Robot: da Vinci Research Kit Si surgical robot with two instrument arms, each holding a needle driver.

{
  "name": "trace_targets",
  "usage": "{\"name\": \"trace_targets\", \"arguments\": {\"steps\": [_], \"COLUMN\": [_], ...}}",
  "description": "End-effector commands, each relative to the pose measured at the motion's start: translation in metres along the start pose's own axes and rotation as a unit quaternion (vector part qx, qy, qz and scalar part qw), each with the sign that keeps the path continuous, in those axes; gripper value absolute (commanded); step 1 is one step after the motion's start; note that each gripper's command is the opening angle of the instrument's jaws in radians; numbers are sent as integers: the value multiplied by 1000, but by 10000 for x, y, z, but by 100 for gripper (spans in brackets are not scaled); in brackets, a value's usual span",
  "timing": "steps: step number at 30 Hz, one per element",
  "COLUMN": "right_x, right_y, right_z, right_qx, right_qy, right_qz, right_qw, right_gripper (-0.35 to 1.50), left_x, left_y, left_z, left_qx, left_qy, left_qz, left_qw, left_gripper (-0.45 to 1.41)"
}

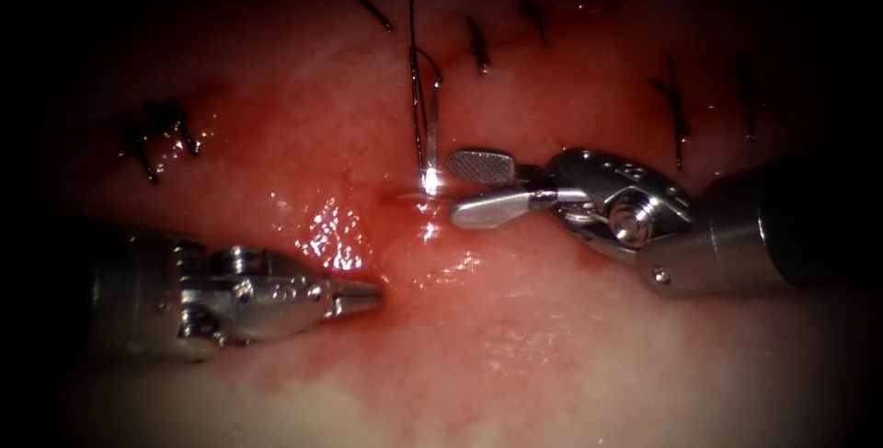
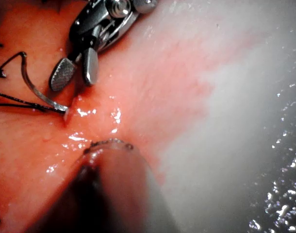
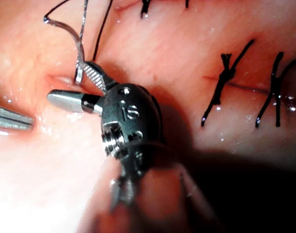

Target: Wound Closure

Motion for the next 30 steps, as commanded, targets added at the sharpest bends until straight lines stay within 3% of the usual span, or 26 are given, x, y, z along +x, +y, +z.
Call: {"name": "trace_targets", "arguments": {"steps": [1,8,14,18,30], "right_x": [-6,10,18,18,9], "right_y": [4,21,35,33,-1], "right_z": [5,26,33,38,57], "right_qx": [17,-4,1,18,67], "right_qy": [-2,-2,-10,-23,-60], "right_qz": [-35,-123,-145,-145,-131], "right_qw": [999,992,989,989,987], "right_gripper": [128,147,147,126,108], "left_x": [-1,-1,-1,-1,-2], "left_y": [10,10,10,10,10], "left_z": [8,7,7,7,8], "left_qx": [-2,-3,-3,-3,-4], "left_qy": [0,0,0,0,1], "left_qz": [0,0,0,0,0], "left_qw": [1000,1000,1000,1000,1000], "left_gripper": [10,10,10,10,9]}}
